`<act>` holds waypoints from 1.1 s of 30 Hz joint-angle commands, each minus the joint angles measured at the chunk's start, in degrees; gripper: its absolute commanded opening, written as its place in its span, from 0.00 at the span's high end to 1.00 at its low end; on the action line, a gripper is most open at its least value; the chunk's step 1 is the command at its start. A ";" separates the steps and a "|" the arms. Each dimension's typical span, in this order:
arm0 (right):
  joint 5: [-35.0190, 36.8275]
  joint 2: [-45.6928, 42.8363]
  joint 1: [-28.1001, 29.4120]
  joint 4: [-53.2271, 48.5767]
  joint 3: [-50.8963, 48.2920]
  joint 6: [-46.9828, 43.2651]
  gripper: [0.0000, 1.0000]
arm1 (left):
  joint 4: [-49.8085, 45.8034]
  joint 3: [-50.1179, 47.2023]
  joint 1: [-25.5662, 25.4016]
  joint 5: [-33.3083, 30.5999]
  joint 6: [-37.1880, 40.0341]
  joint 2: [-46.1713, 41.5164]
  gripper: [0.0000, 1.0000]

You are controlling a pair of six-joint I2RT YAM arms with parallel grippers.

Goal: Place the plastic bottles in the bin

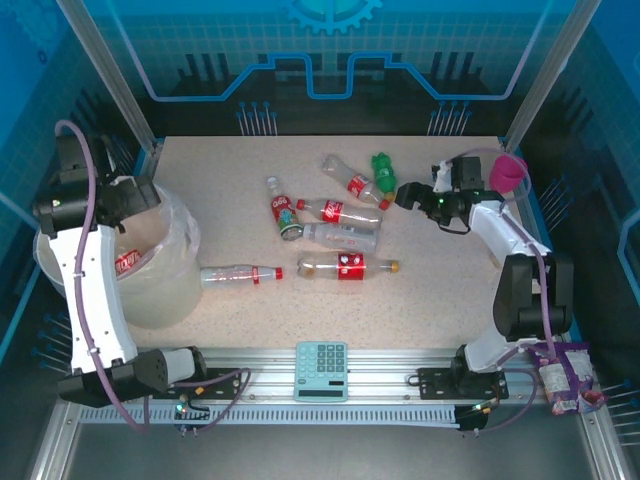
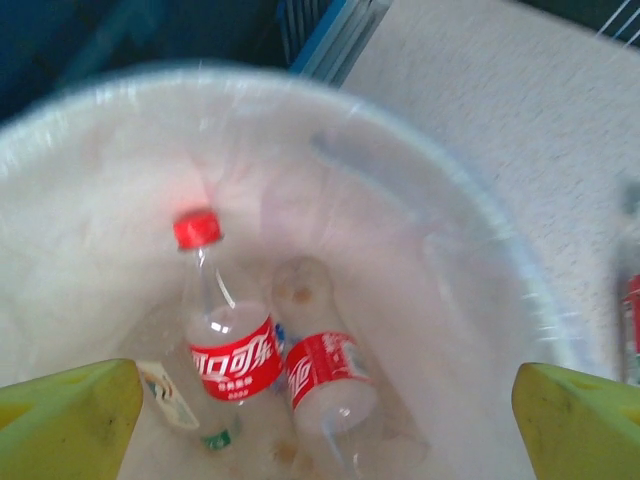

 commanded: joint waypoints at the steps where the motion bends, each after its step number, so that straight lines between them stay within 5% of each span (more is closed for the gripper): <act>1: 5.66 -2.57 3.70 -7.90 1.96 -7.08 0.05 | -2.05 5.40 -5.35 -3.66 1.33 1.81 0.03; 11: 14.48 -7.13 8.29 -12.81 1.72 -14.85 0.12 | 3.04 7.49 -30.20 -9.30 -1.57 8.39 0.03; 18: 20.72 4.87 8.15 -12.64 13.86 -11.69 0.18 | 12.98 1.31 -47.34 -1.42 -7.16 12.86 0.03; 23: 20.69 15.99 8.42 -10.08 22.89 -9.36 0.23 | 28.53 -13.31 -52.05 11.50 -15.79 11.80 0.03; 26: 21.25 22.28 8.59 -10.74 29.10 -8.65 0.24 | 34.82 -20.60 -53.72 11.99 -20.92 11.19 0.03; 33: 21.84 34.06 8.87 -12.70 40.56 -7.77 0.09 | 42.25 -29.89 -55.45 13.28 -26.82 9.41 0.04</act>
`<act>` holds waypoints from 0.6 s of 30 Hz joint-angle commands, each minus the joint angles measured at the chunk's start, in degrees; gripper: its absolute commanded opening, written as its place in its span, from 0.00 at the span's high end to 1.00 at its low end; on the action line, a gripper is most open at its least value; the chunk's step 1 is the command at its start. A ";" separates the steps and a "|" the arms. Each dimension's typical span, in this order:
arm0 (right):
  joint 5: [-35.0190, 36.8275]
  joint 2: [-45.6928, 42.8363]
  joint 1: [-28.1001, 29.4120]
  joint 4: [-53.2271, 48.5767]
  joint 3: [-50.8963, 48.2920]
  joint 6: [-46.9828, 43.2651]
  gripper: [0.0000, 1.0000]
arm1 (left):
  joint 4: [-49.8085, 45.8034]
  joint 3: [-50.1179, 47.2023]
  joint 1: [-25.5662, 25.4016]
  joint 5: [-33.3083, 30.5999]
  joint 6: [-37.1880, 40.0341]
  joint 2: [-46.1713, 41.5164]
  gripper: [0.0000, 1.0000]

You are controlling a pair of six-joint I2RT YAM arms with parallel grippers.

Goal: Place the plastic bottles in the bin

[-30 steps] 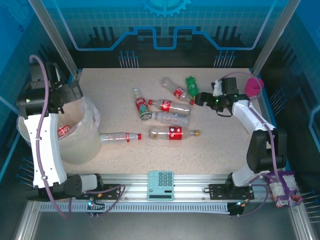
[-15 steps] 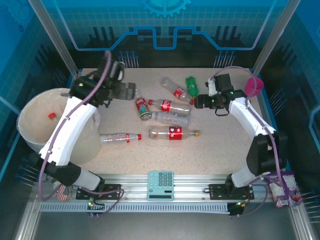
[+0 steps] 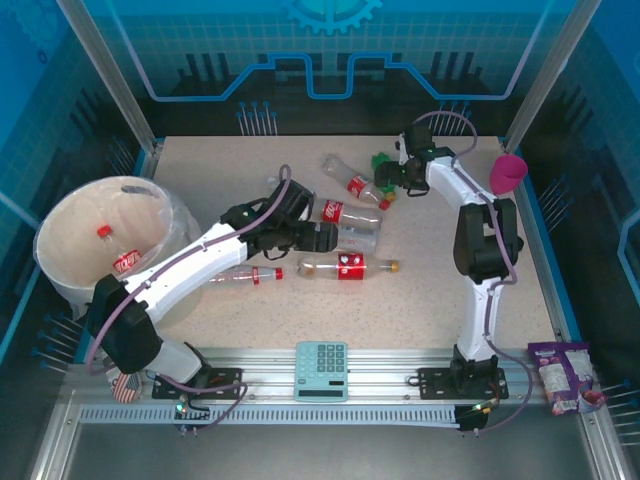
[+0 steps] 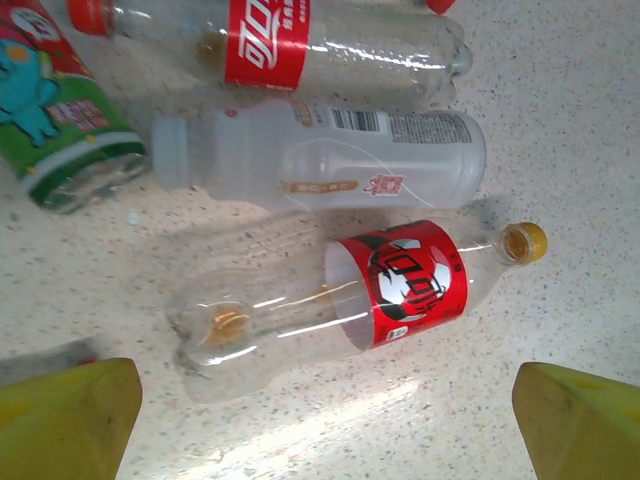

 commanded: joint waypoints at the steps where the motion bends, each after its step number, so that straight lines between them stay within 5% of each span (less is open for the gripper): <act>1: 1.31 4.25 0.84 -2.51 5.72 0.91 0.09 | 6.94 -2.21 -0.40 2.22 -4.44 -3.24 0.04; 18: -1.77 18.59 0.49 -10.50 22.04 1.55 0.26 | 9.70 -5.63 -0.42 2.49 -4.49 -4.64 0.03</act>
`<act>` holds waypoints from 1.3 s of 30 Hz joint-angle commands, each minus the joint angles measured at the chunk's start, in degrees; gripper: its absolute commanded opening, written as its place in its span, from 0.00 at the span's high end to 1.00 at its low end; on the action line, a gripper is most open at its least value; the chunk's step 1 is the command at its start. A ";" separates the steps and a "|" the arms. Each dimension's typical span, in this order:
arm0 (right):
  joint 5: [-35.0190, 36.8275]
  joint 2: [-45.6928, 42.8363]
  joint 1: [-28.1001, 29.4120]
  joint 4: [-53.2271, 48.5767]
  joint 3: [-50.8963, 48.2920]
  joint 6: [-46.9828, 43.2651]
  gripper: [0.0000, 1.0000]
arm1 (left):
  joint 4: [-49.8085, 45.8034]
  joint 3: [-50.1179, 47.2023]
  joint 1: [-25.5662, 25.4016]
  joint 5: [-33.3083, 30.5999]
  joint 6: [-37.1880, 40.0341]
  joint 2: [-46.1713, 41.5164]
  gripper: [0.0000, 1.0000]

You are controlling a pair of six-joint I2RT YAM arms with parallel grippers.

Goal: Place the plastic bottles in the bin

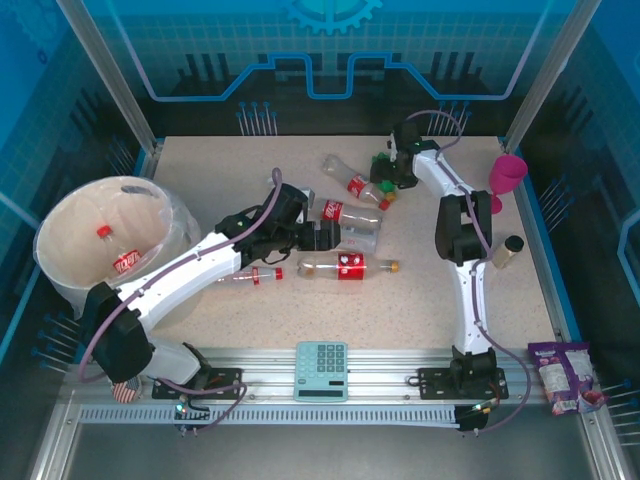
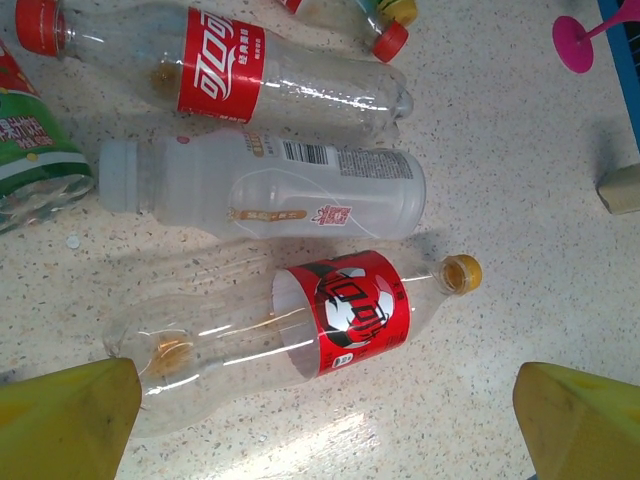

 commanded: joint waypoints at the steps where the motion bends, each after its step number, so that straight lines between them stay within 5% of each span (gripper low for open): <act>1: -0.68 1.20 0.37 -2.83 1.48 0.45 0.26 | 1.40 -0.64 -0.25 1.07 -1.10 -1.10 0.03; 6: -0.08 1.03 0.10 -3.57 1.08 -0.46 0.33 | 3.08 -0.23 -0.26 2.33 -1.45 0.03 0.03; 15: -3.05 -20.84 -4.07 6.40 -21.01 -3.74 0.42 | 15.08 -2.41 1.14 10.48 -7.70 0.11 0.03; 25: -26.82 -52.98 -3.05 24.01 -58.77 -7.59 0.51 | 30.14 0.64 2.13 20.27 -13.93 7.04 0.01; 30: -38.37 -58.91 -1.76 33.47 -68.53 -0.01 0.50 | 35.97 1.89 2.05 21.55 -16.83 11.21 0.01; 39: -43.07 -63.11 1.65 40.48 -73.87 5.20 0.49 | 39.95 1.23 1.30 19.34 -19.70 15.35 0.01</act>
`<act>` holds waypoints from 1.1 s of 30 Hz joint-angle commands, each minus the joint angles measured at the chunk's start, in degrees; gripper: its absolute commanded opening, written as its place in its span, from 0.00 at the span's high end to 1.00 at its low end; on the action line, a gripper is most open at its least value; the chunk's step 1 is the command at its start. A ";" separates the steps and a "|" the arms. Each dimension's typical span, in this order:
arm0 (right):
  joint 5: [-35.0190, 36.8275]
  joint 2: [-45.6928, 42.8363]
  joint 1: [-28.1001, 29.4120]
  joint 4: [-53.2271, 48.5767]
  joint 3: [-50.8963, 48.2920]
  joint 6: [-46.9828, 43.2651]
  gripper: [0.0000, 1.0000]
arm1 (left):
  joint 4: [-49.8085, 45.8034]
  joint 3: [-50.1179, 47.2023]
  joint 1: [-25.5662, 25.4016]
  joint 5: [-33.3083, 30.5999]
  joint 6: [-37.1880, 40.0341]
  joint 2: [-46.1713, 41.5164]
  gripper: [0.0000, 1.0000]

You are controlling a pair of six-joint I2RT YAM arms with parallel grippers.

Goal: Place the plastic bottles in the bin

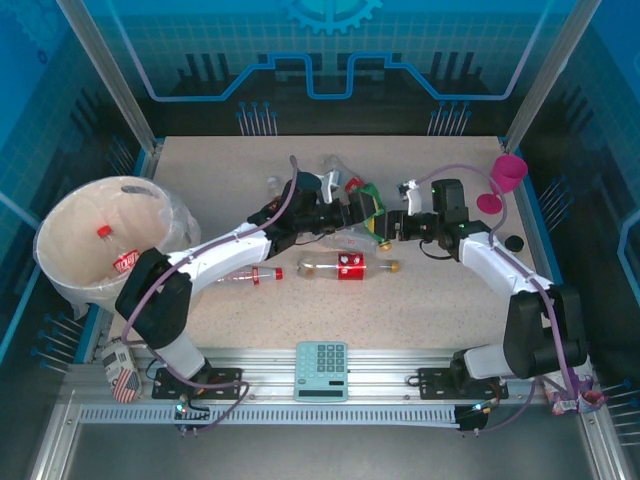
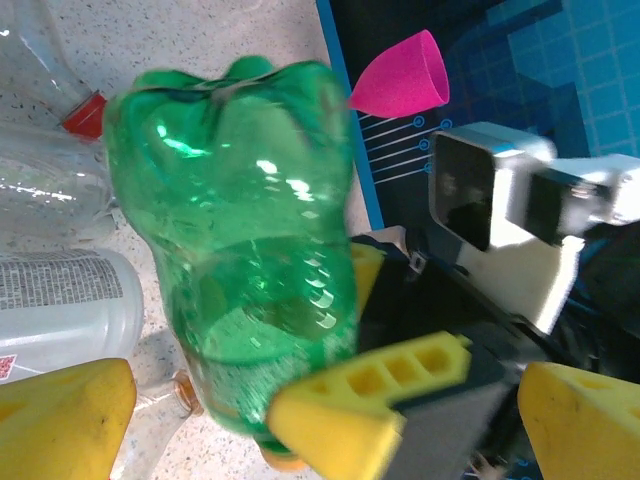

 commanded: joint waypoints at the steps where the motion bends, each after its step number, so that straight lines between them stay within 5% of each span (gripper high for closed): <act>1: -4.71 -2.97 1.18 6.53 -1.68 3.18 0.49 | 4.09 1.04 -0.23 -0.66 -2.23 1.55 0.01; 9: -7.85 -2.91 1.74 7.68 -2.02 3.40 0.49 | 8.42 1.25 -0.20 -1.97 -4.69 3.78 0.01; 18: -8.35 -1.46 2.04 9.07 -2.08 4.18 0.46 | 9.71 1.29 -0.12 -1.19 -6.01 4.81 0.33; 26: -6.34 -4.12 0.21 -0.48 1.69 -1.80 0.18 | 3.57 3.25 0.93 -2.33 -2.37 3.58 0.40; 33: -6.25 -10.03 -6.24 -6.98 1.80 -4.71 0.12 | -14.39 13.07 3.15 -6.15 9.98 0.59 0.41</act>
